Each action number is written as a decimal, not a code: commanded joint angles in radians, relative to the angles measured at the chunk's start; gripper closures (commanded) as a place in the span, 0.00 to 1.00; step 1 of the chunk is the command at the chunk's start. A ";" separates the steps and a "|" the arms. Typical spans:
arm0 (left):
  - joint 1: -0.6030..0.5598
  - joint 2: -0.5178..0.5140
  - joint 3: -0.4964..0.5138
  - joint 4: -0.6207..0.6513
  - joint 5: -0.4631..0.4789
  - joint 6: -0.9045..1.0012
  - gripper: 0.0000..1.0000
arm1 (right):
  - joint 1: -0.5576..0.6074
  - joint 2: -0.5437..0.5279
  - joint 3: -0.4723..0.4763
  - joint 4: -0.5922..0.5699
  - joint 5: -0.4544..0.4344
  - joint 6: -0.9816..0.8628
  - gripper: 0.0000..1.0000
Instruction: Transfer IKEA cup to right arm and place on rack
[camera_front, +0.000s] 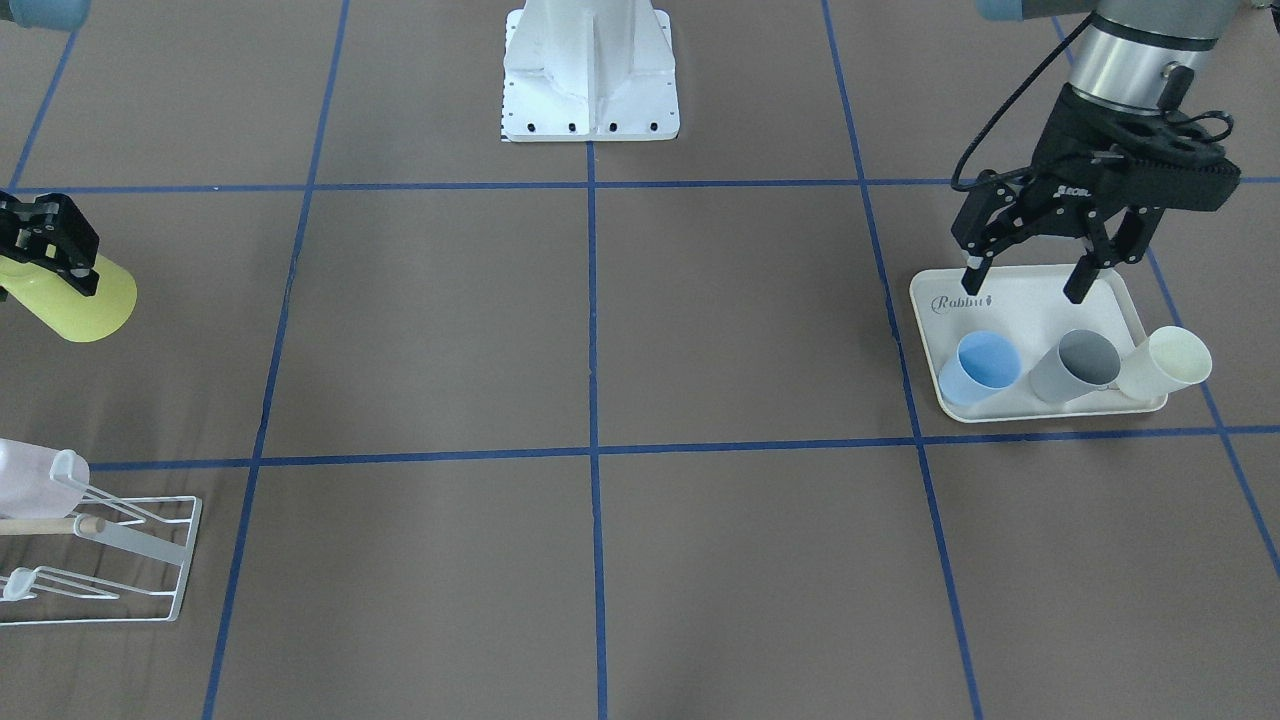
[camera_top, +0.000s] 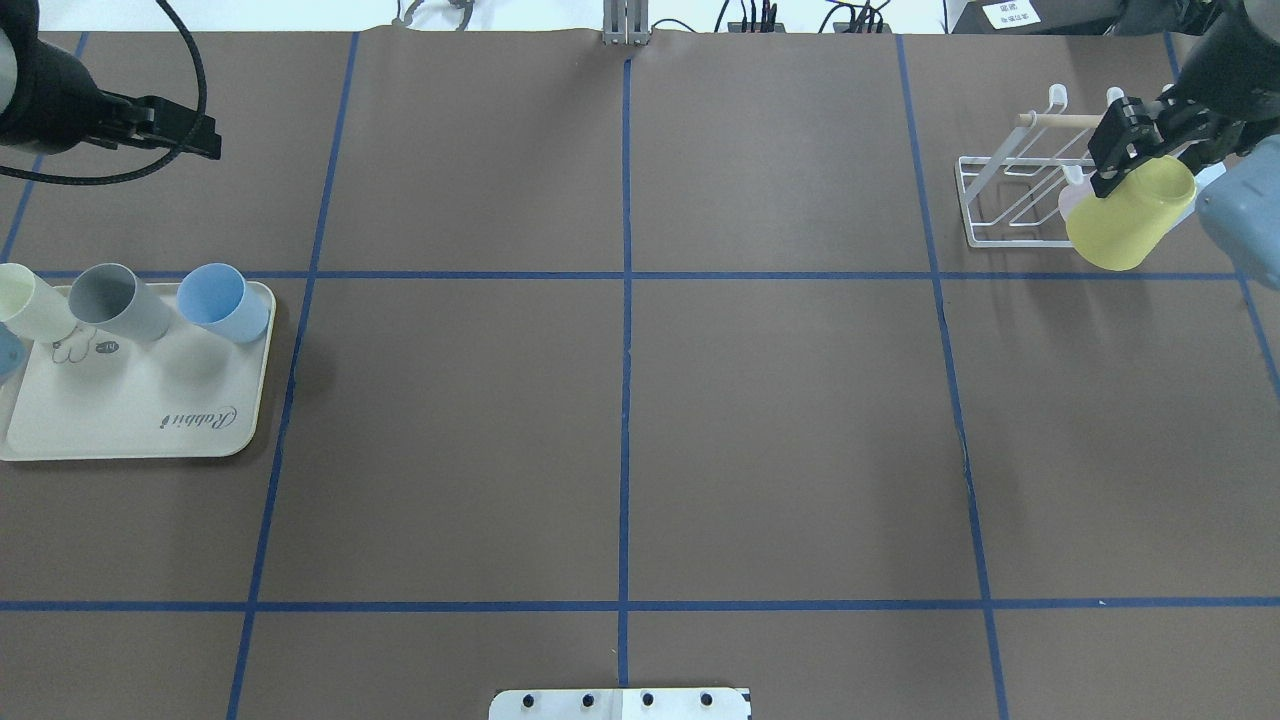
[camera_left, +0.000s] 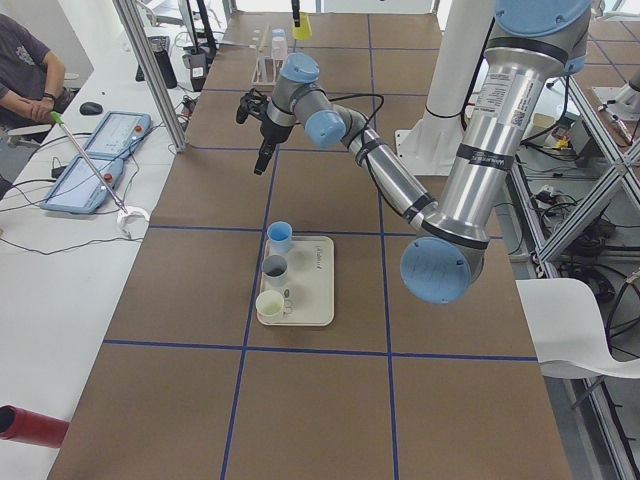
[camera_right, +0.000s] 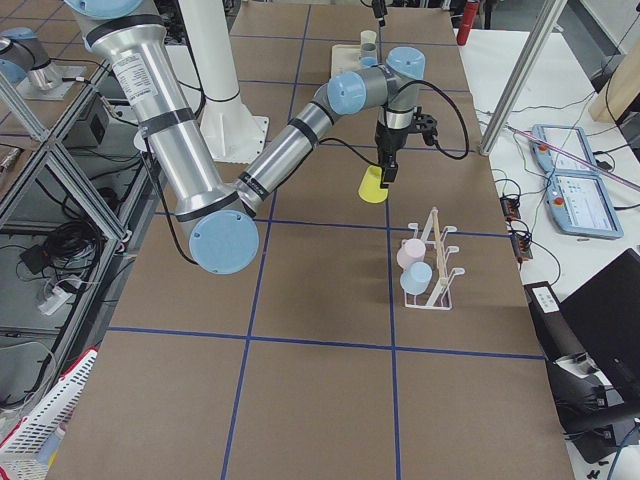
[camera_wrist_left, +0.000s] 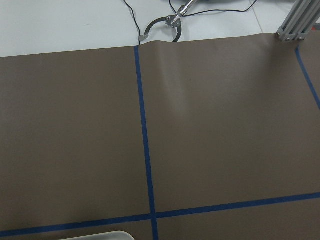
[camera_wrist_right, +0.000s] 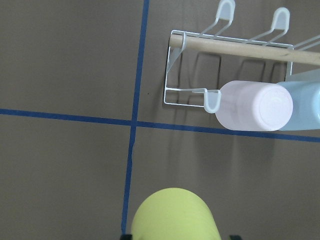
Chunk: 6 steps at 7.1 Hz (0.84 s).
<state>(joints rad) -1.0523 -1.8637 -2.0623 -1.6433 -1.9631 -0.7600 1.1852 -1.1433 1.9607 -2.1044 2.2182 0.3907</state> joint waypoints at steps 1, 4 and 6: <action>-0.017 0.000 0.008 0.010 -0.013 0.022 0.00 | 0.011 0.030 -0.066 0.032 -0.003 -0.009 0.83; -0.018 -0.002 0.008 0.008 -0.013 0.022 0.00 | 0.030 0.030 -0.213 0.210 0.001 -0.009 0.83; -0.018 -0.002 0.005 0.008 -0.013 0.021 0.00 | 0.031 0.045 -0.247 0.224 0.002 -0.010 0.83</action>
<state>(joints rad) -1.0706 -1.8653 -2.0554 -1.6351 -1.9764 -0.7388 1.2146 -1.1096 1.7415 -1.8976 2.2202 0.3810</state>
